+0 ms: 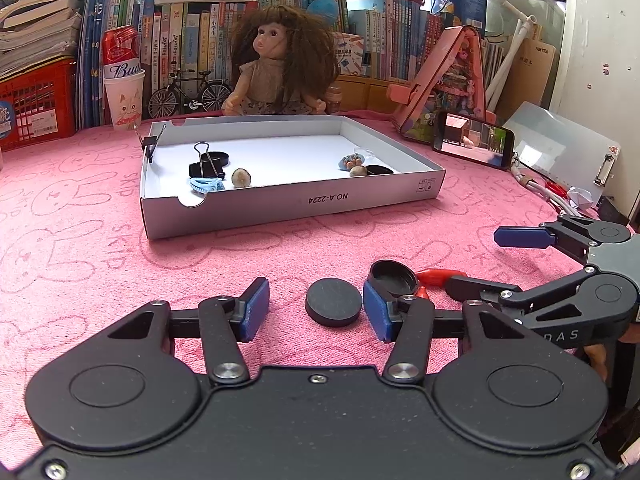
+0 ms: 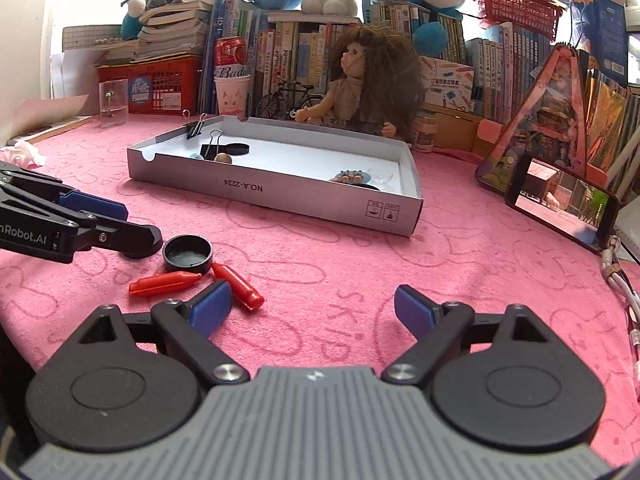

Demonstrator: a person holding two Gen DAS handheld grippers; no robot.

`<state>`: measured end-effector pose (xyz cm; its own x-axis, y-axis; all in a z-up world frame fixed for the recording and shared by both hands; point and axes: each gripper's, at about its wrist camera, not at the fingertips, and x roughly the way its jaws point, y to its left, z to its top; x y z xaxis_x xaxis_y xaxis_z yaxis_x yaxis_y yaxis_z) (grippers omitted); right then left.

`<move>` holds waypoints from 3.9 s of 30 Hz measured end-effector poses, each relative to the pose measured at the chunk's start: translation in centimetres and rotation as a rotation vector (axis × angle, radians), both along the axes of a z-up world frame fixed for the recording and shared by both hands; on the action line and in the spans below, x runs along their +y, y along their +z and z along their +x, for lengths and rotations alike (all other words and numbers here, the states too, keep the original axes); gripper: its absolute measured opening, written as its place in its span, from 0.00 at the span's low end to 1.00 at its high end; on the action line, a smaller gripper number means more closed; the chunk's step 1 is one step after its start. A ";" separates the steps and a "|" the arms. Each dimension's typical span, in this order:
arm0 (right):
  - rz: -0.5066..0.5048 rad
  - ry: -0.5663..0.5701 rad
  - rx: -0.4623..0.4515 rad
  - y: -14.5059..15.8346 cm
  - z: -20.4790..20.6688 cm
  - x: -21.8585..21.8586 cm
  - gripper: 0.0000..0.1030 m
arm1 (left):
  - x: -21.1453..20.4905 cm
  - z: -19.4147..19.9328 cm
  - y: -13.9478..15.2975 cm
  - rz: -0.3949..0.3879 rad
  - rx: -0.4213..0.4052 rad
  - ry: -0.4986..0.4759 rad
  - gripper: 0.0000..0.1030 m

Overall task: Organize rigid objects
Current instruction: 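Close the left gripper on the flat black lid while the right grasps a red piece, then carry the black lid and red piece into the tray and open both grippers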

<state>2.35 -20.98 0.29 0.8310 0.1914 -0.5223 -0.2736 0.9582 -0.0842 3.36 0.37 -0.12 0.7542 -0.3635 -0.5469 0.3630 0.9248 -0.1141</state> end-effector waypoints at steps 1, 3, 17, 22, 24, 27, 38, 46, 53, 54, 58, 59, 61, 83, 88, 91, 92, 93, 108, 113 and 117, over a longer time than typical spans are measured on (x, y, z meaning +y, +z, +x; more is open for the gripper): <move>-0.001 -0.010 0.000 0.0 0.1 -0.1 0.91 | 0.0 0.0 0.0 0.001 0.000 -0.001 0.48; -0.007 -0.029 -0.001 0.0 0.2 -0.2 0.91 | 0.0 0.0 0.0 0.001 -0.001 -0.001 0.48; -0.018 -0.165 0.012 -0.1 1.6 -1.6 0.91 | 0.1 0.1 0.1 -0.004 0.001 0.005 0.48; -0.009 -0.210 0.026 0.0 2.0 -2.1 0.91 | 0.2 0.1 0.0 -0.006 0.000 0.006 0.48; 0.025 -0.217 0.044 0.0 2.0 -2.4 0.91 | 0.2 0.1 0.0 -0.008 -0.002 0.009 0.48; 0.085 -0.221 0.073 0.1 1.8 -2.5 0.91 | 0.1 0.1 -0.1 -0.004 -0.012 0.006 0.46; 0.187 -0.228 0.101 1.2 1.0 -0.7 0.85 | -0.8 0.0 -0.2 0.006 -0.046 -0.004 0.27; 0.235 -0.199 0.147 1.3 1.5 1.9 0.51 | 0.0 0.0 -0.2 -0.006 -0.047 0.025 0.27; 0.257 -0.208 0.162 1.4 2.0 2.0 0.49 | 0.7 0.0 -0.4 -0.021 -0.039 0.042 0.27; 0.264 -0.218 0.165 1.5 2.1 2.1 0.57 | 0.7 0.0 -0.4 -0.021 -0.040 0.043 0.27; 0.256 -0.246 0.165 1.4 2.6 2.8 0.61 | 0.6 0.0 -0.4 -0.026 -0.039 0.045 0.27; 0.249 -0.252 0.163 1.4 2.8 3.1 0.62 | 0.6 0.0 -0.4 -0.029 -0.039 0.046 0.27; 0.231 -0.266 0.157 1.3 3.2 3.7 0.63 | 0.7 0.0 -0.3 -0.036 -0.038 0.051 0.27; 0.144 -0.186 0.027 0.3 2.6 3.5 0.46 | 1.1 -0.1 -0.2 -0.048 -0.040 0.073 0.27; 0.147 -0.189 0.021 0.4 2.6 3.1 0.46 | 0.9 0.0 0.0 -0.047 -0.048 0.070 0.27; 0.149 -0.187 0.008 0.7 2.6 2.9 0.47 | 0.9 0.1 0.2 -0.047 -0.056 0.074 0.27; 0.149 -0.185 0.003 0.9 2.7 2.9 0.47 | 0.9 0.1 0.4 -0.048 -0.059 0.075 0.27; 0.148 -0.184 -0.004 1.1 2.8 2.8 0.47 | 0.9 0.3 0.5 -0.049 -0.063 0.078 0.27; 0.187 -0.177 -0.060 3.5 6.6 1.9 0.47 | 1.0 5.3 3.8 -0.088 -0.124 0.153 0.27; 0.226 -0.188 -0.070 4.1 9.7 1.4 0.47 | 1.0 8.4 4.6 -0.105 -0.145 0.175 0.27; 0.273 -0.182 -0.062 4.6 12.4 0.7 0.47 | 1.1 11.7 5.4 -0.117 -0.140 0.200 0.27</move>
<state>14.79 -20.24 4.93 0.8933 0.1627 -0.4191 -0.0980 0.9803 0.1716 15.06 1.43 5.24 0.8824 -0.2546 -0.3956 0.1945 0.9631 -0.1859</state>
